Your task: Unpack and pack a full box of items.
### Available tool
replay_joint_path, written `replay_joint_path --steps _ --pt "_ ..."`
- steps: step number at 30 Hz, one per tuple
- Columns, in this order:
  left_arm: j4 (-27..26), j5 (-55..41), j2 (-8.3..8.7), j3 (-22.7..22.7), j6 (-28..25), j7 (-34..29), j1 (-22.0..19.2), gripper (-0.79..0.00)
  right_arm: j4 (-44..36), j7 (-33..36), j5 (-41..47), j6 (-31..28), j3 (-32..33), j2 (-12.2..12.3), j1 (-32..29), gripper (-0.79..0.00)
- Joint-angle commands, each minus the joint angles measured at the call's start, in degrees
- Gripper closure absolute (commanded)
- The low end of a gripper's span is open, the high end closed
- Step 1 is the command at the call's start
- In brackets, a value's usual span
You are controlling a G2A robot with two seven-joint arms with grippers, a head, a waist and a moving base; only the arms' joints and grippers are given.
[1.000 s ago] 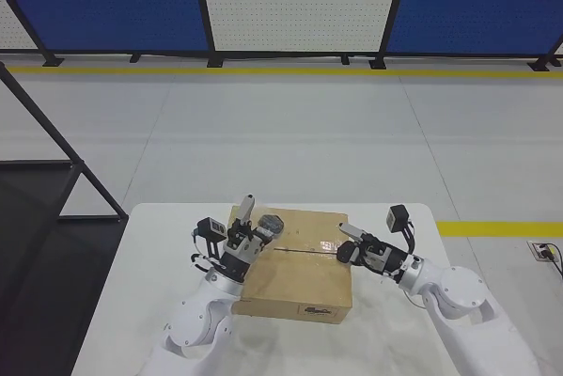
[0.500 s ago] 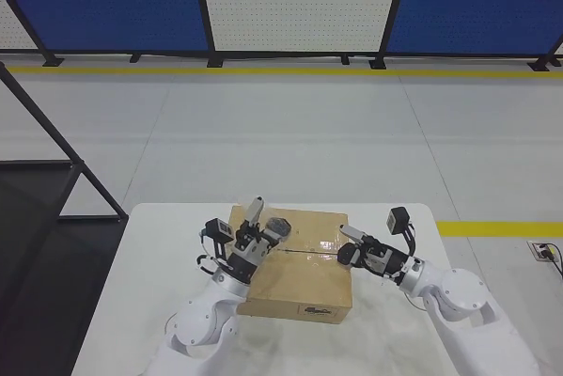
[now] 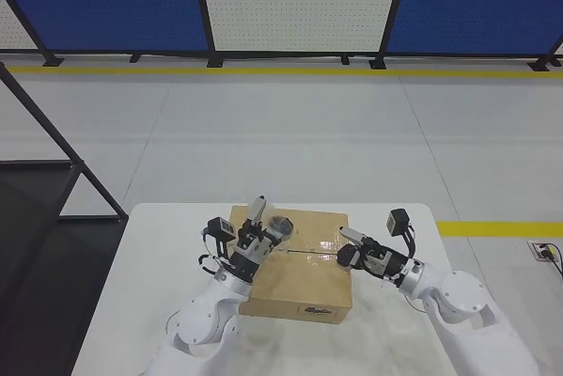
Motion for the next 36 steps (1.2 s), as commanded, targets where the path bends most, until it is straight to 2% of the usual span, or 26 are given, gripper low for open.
replay_joint_path --steps 1,16,36 --pt "0.2 -0.1 -0.11 0.2 -0.1 0.1 -0.2 -0.785 -0.1 -0.1 -0.1 0.1 0.1 0.0 -0.1 -0.785" --pt "4.2 0.2 -1.42 2.7 -0.1 2.1 -3.7 -0.785 -0.7 0.0 0.0 -0.1 0.7 0.1 -1.1 -0.785" --pt "8.4 1.6 -2.93 4.7 -0.8 3.3 -6.2 -0.785 -0.2 0.3 0.5 -0.6 1.1 0.2 -1.6 -0.785"
